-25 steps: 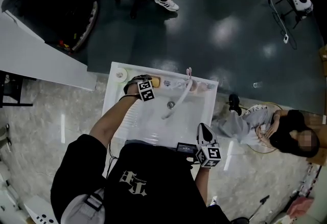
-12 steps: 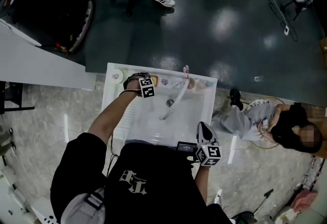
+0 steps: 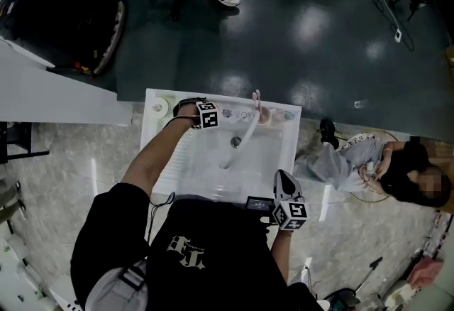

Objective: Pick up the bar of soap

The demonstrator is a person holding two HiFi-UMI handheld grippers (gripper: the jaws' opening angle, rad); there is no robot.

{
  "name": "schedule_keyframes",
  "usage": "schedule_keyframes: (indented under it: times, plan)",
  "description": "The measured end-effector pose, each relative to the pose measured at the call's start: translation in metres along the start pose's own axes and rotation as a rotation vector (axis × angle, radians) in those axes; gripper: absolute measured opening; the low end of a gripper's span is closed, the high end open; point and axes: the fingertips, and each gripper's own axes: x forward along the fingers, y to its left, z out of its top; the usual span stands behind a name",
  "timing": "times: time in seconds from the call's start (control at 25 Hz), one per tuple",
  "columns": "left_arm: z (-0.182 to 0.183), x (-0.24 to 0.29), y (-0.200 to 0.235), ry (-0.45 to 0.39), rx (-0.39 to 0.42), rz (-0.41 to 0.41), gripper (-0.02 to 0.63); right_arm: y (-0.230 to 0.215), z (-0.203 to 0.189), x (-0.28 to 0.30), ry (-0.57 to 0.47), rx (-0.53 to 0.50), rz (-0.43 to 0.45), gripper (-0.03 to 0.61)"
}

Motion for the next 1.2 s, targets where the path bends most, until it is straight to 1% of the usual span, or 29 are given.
schedule_keyframes:
  times: [0.12, 0.2, 0.28, 0.52, 0.68, 0.8, 0.92, 1.0, 1.12, 1.2]
  plan:
    - [0.0, 0.0, 0.0, 0.025, 0.004, -0.008, 0.178, 0.0, -0.001, 0.002, 0.005, 0.0, 0.003, 0.005]
    - [0.001, 0.0, 0.001, 0.021, 0.007, 0.006, 0.178, 0.001, -0.002, 0.003, 0.011, -0.001, 0.006, 0.005]
    - [0.002, 0.0, 0.003, 0.007, 0.009, 0.026, 0.189, 0.0, -0.002, 0.004, 0.012, 0.0, 0.005, 0.005]
    - [0.001, -0.005, 0.002, -0.045, 0.022, 0.102, 0.189, 0.002, 0.005, 0.004, 0.001, -0.013, 0.006, 0.005]
    - [-0.001, -0.011, 0.001, -0.099, -0.005, 0.143, 0.189, 0.003, 0.008, 0.001, 0.0, -0.023, -0.002, 0.005]
    - [0.0, -0.021, 0.003, -0.166, -0.063, 0.182, 0.189, 0.005, 0.01, -0.002, 0.0, -0.03, -0.004, 0.005]
    - [0.002, -0.04, 0.003, -0.259, -0.139, 0.223, 0.189, 0.007, 0.009, -0.004, -0.006, -0.038, 0.004, 0.005]
    - [0.003, -0.057, 0.0, -0.341, -0.213, 0.247, 0.189, 0.008, 0.007, -0.006, -0.014, -0.044, 0.011, 0.005]
    - [0.001, -0.082, -0.011, -0.475, -0.353, 0.282, 0.189, 0.015, 0.013, -0.008, -0.029, -0.041, 0.017, 0.005]
    - [-0.003, -0.101, -0.022, -0.55, -0.418, 0.311, 0.189, 0.018, 0.018, -0.01, -0.037, -0.053, 0.022, 0.005]
